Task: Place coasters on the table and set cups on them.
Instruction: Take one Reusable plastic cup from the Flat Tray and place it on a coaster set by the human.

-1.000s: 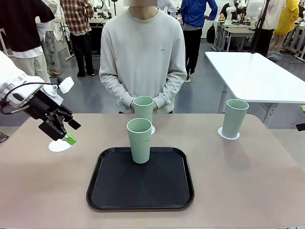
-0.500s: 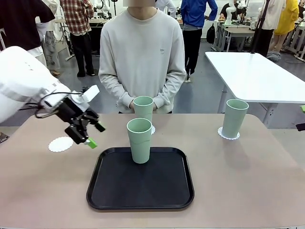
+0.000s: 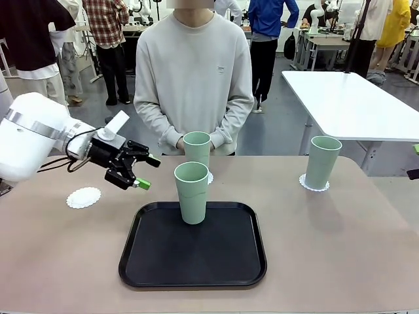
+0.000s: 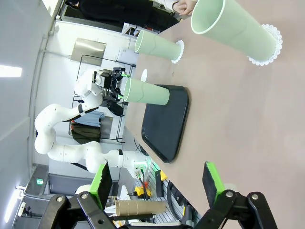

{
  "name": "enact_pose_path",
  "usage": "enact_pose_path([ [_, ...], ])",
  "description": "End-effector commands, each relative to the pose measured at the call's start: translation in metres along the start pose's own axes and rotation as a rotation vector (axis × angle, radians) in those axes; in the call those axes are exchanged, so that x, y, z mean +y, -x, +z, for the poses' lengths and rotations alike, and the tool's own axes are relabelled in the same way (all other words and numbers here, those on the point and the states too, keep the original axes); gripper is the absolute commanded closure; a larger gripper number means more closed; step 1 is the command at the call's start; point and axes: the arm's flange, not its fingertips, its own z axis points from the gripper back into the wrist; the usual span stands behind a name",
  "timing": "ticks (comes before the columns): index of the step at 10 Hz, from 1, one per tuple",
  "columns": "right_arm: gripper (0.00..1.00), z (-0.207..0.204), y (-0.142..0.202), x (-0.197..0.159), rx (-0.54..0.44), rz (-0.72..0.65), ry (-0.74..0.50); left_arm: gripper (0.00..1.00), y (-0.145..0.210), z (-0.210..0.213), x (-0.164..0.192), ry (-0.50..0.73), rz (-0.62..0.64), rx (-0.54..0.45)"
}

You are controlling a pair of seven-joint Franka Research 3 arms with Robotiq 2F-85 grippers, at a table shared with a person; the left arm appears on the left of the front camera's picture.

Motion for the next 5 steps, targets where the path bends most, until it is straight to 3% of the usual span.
enact_pose_path([
  [1, 0.00, 0.000, 0.000, 0.001, -0.004, -0.010, 0.003, 0.00, 0.008, 0.008, -0.009, -0.026, 0.070, -0.129],
  [3, 0.00, 0.000, 0.000, 0.001, -0.004, -0.010, 0.003, 0.00, 0.008, 0.012, -0.020, 0.026, 0.149, -0.151],
  [4, 0.00, 0.000, 0.000, 0.001, -0.004, -0.010, 0.003, 0.00, 0.008, 0.011, -0.007, -0.005, 0.070, -0.112],
  [5, 0.00, 0.000, 0.000, 0.001, -0.004, -0.010, 0.003, 0.00, 0.008, 0.011, -0.007, -0.005, 0.070, -0.112],
])
